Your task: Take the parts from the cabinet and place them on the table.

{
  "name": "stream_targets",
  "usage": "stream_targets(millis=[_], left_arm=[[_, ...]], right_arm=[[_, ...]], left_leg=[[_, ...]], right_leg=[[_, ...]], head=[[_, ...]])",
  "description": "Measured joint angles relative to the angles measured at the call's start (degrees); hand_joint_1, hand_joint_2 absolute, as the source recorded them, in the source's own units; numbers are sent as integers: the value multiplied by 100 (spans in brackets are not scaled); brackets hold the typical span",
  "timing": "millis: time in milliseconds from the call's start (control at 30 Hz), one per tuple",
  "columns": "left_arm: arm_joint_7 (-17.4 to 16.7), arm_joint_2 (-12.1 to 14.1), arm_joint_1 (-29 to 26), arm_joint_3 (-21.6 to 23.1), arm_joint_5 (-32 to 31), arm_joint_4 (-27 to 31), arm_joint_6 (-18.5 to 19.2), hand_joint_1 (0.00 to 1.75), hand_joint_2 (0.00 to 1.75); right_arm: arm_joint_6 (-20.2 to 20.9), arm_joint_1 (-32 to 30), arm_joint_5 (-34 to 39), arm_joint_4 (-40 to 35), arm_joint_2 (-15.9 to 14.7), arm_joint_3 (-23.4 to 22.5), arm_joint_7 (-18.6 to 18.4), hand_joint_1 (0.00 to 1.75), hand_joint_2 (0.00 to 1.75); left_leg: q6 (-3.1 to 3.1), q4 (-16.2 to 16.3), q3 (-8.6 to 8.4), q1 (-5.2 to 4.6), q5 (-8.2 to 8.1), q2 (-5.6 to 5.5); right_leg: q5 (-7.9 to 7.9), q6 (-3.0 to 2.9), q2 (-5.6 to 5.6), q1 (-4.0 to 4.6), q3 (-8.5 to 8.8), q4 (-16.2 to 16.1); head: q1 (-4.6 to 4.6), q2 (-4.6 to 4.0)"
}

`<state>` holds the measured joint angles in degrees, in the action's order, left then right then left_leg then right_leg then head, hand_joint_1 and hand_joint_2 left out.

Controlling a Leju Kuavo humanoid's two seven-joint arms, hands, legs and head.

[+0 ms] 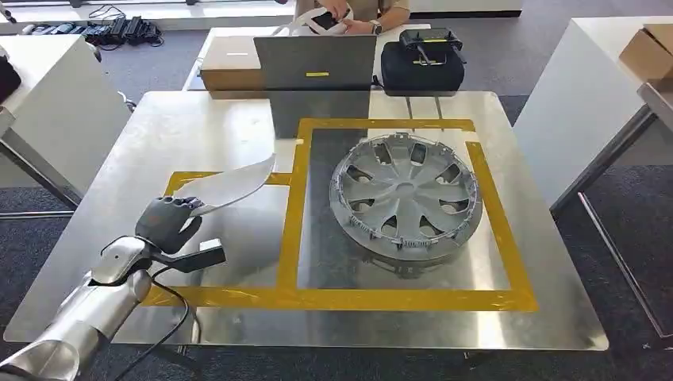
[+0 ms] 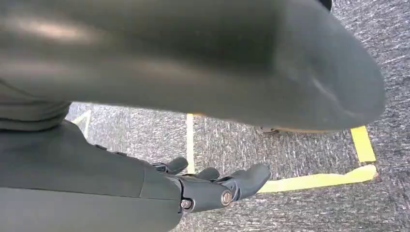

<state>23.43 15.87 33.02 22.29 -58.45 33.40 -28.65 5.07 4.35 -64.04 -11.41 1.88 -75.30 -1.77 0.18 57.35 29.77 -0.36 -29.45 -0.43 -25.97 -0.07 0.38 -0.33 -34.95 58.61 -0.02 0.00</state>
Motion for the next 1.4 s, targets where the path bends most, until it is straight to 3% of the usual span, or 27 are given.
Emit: stream_targets(millis=[333,367,833,867,1000,1100,1167,1233,1300,1400], left_arm=[[50,-7,3,-157,-87,-232,18,175,175],[70,-7,0,-166,-85,-243,24,0,175],[470,9,-87,-341,-79,-260,122,0,175],[470,7,-87,-341,-77,-260,125,0,0],[669,-11,-87,-409,202,-258,304,0,0],[1300,-103,-121,-739,1228,-186,903,0,0],[1530,-164,-187,-978,1969,-39,1457,0,0],[1628,-232,-294,-1227,2778,217,2063,0,0],[1659,-301,-497,-1514,4188,722,3089,0,0],[1679,-393,-670,-1831,5056,1258,3676,0,0]], right_arm=[[17,2,-17,0,0,0,0,0,0],[17,2,-20,2,0,0,0,0,0],[24,3,-17,0,0,0,15,0,0],[24,3,-15,0,0,0,15,0,0],[15,3,-9,0,0,0,13,0,0],[4,2,0,0,-2,0,11,0,0],[0,2,0,0,0,0,13,0,0],[0,0,2,0,-2,0,13,0,0],[-2,-6,18,0,-2,0,18,0,0],[-2,-3,31,0,-2,0,35,0,0]], left_leg=[[0,0,1,0,0,0],[0,0,1,0,0,-1],[0,0,-1,0,0,-1],[0,0,-2,0,0,-1],[0,0,-3,0,0,-1],[0,0,-3,0,0,-1],[0,0,-3,0,0,0],[0,0,-4,0,0,0],[1,0,-3,0,-1,1],[1,0,-2,0,-2,2]], right_leg=[[0,0,0,0,0,0],[0,0,-1,0,1,0],[0,0,-1,0,4,-1],[0,0,-1,0,4,-1],[0,0,-1,0,4,-1],[0,0,-1,0,4,-1],[0,0,0,0,4,-1],[0,0,0,0,4,-1],[0,0,2,0,4,-2],[0,0,2,-1,5,-3]], head=[[0,0],[0,0],[0,0],[0,0],[0,0],[0,0],[0,0],[0,0],[0,0],[0,0]])
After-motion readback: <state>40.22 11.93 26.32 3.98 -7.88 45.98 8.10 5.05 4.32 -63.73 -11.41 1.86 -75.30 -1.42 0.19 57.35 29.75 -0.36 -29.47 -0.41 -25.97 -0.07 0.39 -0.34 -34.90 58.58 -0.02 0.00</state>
